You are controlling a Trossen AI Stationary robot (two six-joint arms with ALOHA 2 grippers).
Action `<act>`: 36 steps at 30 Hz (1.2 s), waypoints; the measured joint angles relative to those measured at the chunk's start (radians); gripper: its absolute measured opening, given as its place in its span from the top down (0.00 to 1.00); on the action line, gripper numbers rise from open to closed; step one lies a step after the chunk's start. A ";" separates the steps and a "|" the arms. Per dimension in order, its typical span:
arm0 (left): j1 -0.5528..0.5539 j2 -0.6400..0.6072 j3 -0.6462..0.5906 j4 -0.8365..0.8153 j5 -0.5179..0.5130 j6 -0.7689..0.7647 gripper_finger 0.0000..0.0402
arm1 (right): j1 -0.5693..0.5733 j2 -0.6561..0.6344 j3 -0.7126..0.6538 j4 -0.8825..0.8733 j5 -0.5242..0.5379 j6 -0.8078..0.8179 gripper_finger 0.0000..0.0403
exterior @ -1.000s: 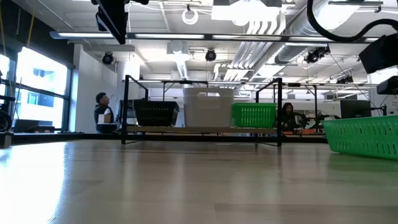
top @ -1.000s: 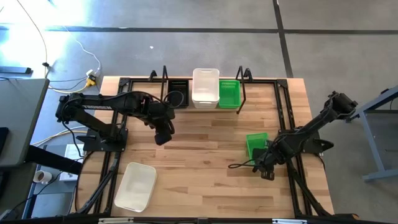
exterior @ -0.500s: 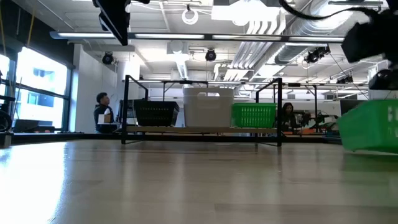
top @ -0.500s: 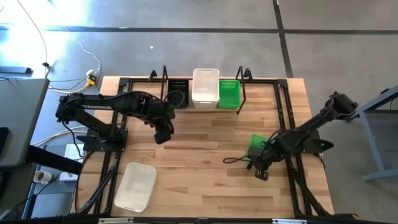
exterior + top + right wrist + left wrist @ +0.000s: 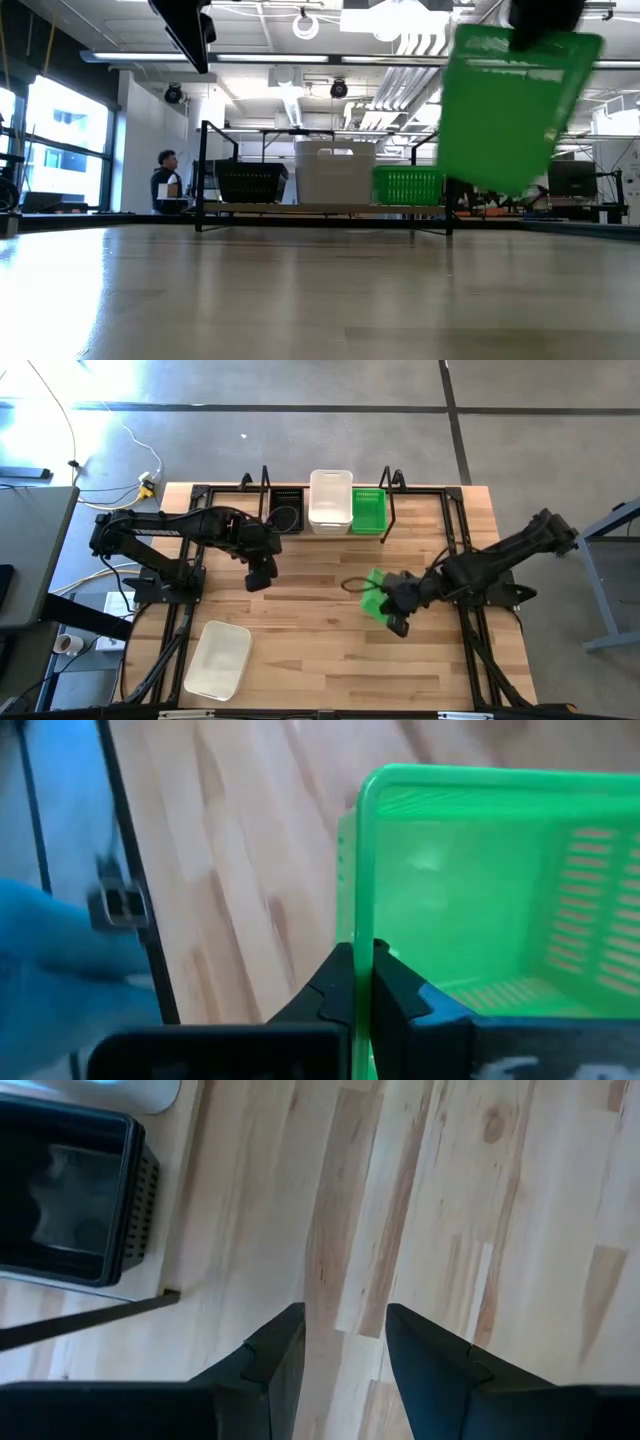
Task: Stack baskets on shelf by color
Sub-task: Stack the green basket on top of the other green baskets on the shelf
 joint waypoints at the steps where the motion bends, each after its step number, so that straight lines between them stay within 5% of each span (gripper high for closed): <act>1: 0.000 0.000 0.000 0.000 0.000 0.012 0.67 | -0.014 0.000 0.021 0.000 0.008 -0.019 1.00; 23: 0.001 0.000 0.000 0.001 0.000 0.114 0.67 | -0.355 0.000 0.289 0.001 0.431 -0.882 1.00; 36: 0.062 0.000 0.000 0.001 -0.019 0.001 0.67 | -0.628 0.040 0.323 -0.098 0.259 -1.123 1.00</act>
